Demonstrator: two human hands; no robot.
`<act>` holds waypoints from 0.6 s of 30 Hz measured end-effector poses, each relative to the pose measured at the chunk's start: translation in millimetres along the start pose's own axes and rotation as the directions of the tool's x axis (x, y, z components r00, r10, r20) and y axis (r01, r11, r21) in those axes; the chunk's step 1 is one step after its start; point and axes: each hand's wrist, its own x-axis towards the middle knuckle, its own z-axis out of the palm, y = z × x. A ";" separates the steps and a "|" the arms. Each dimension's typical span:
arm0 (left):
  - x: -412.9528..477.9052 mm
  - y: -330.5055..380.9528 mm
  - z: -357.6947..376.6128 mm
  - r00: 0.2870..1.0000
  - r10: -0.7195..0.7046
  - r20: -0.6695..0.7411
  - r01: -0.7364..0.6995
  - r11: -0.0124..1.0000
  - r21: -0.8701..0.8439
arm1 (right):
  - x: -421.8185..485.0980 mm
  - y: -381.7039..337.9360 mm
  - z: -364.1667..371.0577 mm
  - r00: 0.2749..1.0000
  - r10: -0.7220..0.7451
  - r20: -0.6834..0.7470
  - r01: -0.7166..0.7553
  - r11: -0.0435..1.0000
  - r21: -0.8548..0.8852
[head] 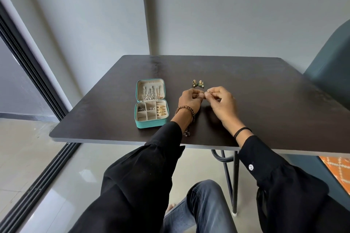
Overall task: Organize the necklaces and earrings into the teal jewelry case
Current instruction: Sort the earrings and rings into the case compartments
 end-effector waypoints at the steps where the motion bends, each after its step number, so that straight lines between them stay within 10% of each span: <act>1: -3.2 0.1 -1.5 1.000 0.000 -0.006 0.000 1.000 -0.012 | -3.3 -0.9 -3.0 1.000 0.007 0.003 -0.007 1.000 0.013; 18: -62.3 24.1 -35.1 0.981 -0.104 0.165 0.180 0.805 -0.566 | -49.0 -42.6 -39.9 0.959 0.211 0.189 -0.276 0.851 0.448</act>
